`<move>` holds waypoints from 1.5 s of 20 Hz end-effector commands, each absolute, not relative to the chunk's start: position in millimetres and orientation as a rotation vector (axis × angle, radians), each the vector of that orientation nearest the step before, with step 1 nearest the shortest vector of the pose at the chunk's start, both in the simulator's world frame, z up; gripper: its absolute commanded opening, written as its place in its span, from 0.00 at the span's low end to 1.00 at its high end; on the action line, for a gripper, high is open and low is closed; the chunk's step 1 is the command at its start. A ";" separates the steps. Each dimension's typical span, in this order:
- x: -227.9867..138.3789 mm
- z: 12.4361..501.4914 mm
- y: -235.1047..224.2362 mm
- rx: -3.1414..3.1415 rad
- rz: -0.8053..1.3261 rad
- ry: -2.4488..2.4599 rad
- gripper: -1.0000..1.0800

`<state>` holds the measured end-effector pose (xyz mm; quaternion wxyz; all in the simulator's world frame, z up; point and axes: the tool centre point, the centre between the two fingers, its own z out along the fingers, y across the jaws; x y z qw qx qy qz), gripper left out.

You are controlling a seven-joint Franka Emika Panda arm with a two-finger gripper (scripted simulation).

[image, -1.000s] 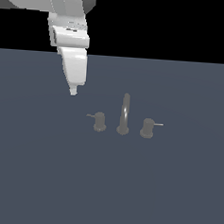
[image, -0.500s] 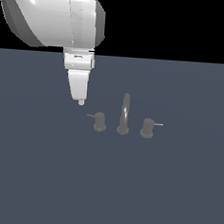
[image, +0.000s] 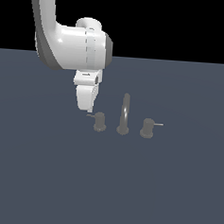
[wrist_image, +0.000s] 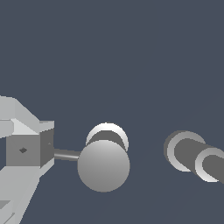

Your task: Turn on the faucet by rotating a designated handle.

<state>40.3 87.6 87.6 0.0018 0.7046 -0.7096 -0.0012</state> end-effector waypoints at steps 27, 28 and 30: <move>39.6 63.7 86.5 2.079 0.008 -2.362 0.00; 36.3 63.7 86.7 2.079 0.008 -2.361 0.00; 29.8 64.0 86.8 2.080 0.007 -2.360 0.00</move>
